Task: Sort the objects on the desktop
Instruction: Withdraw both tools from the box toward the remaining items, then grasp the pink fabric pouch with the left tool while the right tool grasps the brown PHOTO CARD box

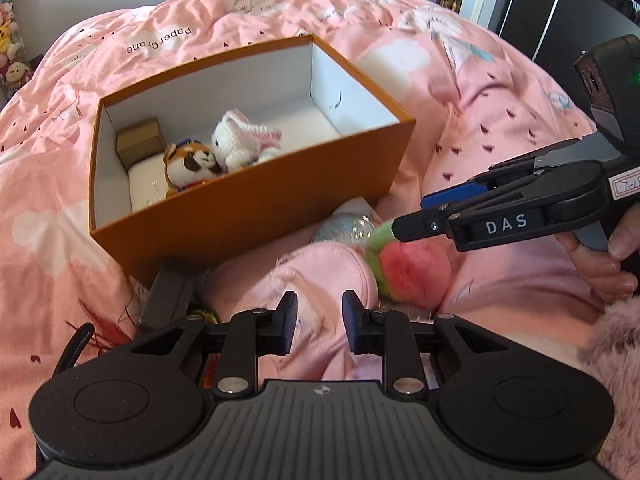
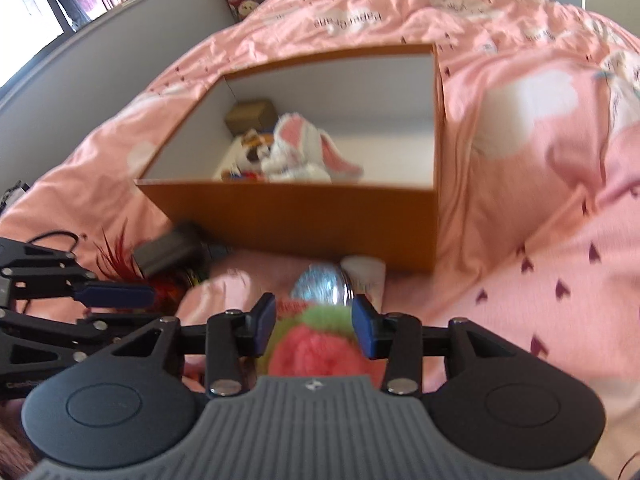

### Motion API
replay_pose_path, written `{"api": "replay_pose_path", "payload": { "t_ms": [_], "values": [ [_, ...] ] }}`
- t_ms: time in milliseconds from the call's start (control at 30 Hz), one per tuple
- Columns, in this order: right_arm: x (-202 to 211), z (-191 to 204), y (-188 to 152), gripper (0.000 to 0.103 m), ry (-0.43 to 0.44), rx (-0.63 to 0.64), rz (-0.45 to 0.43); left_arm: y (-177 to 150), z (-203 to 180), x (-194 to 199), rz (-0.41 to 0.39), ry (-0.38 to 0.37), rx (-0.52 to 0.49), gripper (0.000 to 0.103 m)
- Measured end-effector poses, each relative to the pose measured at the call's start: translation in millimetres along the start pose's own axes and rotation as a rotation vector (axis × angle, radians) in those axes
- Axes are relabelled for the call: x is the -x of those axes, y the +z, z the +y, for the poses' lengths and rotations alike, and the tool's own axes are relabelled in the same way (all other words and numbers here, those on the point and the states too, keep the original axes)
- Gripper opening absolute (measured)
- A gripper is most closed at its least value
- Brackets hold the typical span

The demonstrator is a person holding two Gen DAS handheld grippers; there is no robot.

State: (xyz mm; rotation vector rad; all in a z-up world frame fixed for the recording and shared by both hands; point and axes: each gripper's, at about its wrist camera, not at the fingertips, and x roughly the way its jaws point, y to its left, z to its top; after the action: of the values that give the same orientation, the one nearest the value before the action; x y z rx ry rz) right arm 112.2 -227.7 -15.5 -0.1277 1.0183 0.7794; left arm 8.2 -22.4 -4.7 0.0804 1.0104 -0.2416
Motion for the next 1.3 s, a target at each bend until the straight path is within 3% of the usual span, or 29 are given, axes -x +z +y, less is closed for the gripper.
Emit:
{"api": "replay_pose_path", "payload": {
  "t_ms": [200, 400, 633, 733, 833, 1067, 1133, 1233, 1300],
  "values": [
    [-6.7, 0.0, -10.5, 0.048, -0.022, 0.001, 0.035, -6.5, -25.2, -15.0, 0.03, 0.062, -0.113, 0.047],
    [-6.1, -1.1, -12.7, 0.051, -0.024, -0.006, 0.039, -10.4, -36.6, -31.9, 0.052, 0.095, -0.154, 0.047],
    [-6.7, 1.0, -11.7, 0.053, -0.034, 0.0, 0.039, -9.2, -46.9, -53.9, 0.105, 0.16, -0.188, 0.054],
    [-5.9, 2.1, -12.2, 0.053, -0.037, 0.004, 0.035, -8.5, -43.9, -63.5, 0.137, 0.175, -0.17, 0.052],
    [-5.4, 0.4, -13.1, 0.053, -0.039, -0.001, 0.035, -11.4, -42.7, -55.8, 0.105, 0.175, -0.166, 0.044],
    [-1.7, 1.1, -14.7, 0.053, -0.04, 0.008, 0.029, -13.4, -23.2, -33.8, 0.045, 0.163, -0.057, 0.039],
    [3.5, 5.0, -15.3, 0.051, -0.008, 0.027, 0.012, -13.1, -11.0, -27.0, 0.041, 0.136, 0.012, 0.037],
    [7.3, 11.5, -15.2, 0.036, 0.084, 0.043, 0.017, -10.5, 3.4, -17.1, 0.032, 0.1, 0.1, 0.036],
    [6.3, 19.1, -15.0, 0.034, 0.135, 0.067, 0.028, -7.6, 11.3, -10.6, 0.02, 0.075, 0.146, 0.035]
  ]
}}
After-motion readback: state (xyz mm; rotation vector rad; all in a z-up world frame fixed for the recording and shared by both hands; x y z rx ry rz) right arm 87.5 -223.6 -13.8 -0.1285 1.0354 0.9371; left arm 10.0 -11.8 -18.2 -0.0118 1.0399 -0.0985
